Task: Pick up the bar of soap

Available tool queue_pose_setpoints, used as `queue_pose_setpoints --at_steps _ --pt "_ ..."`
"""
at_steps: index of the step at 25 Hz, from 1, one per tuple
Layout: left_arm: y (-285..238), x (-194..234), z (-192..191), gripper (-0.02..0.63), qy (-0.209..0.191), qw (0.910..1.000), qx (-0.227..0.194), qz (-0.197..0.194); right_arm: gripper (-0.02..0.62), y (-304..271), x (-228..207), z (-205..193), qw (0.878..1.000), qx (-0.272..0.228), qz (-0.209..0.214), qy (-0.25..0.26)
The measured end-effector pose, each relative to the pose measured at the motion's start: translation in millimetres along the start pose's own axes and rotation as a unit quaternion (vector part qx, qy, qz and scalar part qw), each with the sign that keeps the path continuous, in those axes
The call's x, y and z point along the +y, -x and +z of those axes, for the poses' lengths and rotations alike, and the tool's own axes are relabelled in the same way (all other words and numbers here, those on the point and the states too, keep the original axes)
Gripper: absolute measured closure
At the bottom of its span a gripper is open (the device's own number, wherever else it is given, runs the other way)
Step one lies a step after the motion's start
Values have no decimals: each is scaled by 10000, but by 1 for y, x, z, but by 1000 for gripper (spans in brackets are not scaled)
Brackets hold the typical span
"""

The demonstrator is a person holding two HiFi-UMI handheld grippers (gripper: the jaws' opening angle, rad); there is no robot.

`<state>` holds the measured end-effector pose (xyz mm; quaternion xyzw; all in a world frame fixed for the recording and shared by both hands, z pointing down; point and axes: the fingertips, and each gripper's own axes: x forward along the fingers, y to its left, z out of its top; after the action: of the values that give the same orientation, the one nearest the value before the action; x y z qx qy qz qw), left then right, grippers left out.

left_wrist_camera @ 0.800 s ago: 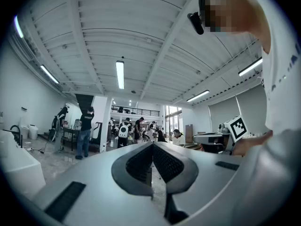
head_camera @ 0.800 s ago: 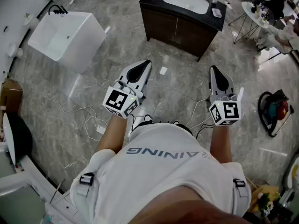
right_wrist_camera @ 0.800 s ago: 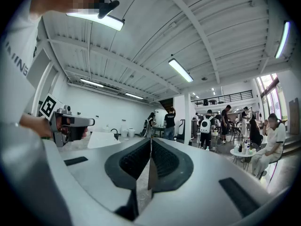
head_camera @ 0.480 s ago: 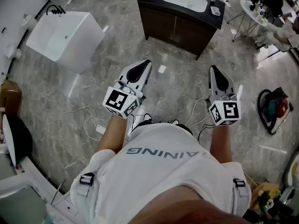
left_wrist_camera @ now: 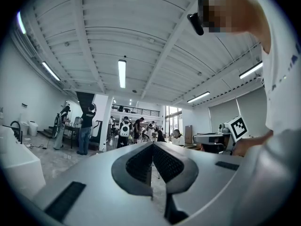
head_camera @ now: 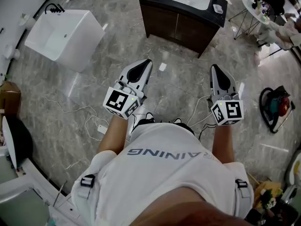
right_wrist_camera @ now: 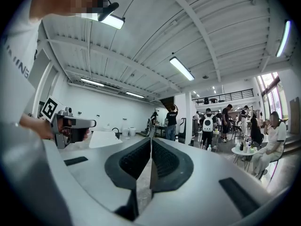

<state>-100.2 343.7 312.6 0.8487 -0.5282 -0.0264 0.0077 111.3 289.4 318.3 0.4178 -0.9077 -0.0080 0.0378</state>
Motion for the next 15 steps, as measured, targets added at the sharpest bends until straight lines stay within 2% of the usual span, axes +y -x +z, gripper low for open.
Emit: queue_pose_setpoints --at_steps 4,11,15 --pt "16 20 -6 598 27 10000 -16 13 574 -12 15 -2 9999 44 -102 37" --pt "41 62 -10 598 27 9997 50 -240 574 -33 58 0 9995 34 -318 51" --pt "39 82 -13 598 62 9996 51 -260 574 -44 64 -5 9991 140 -390 34"
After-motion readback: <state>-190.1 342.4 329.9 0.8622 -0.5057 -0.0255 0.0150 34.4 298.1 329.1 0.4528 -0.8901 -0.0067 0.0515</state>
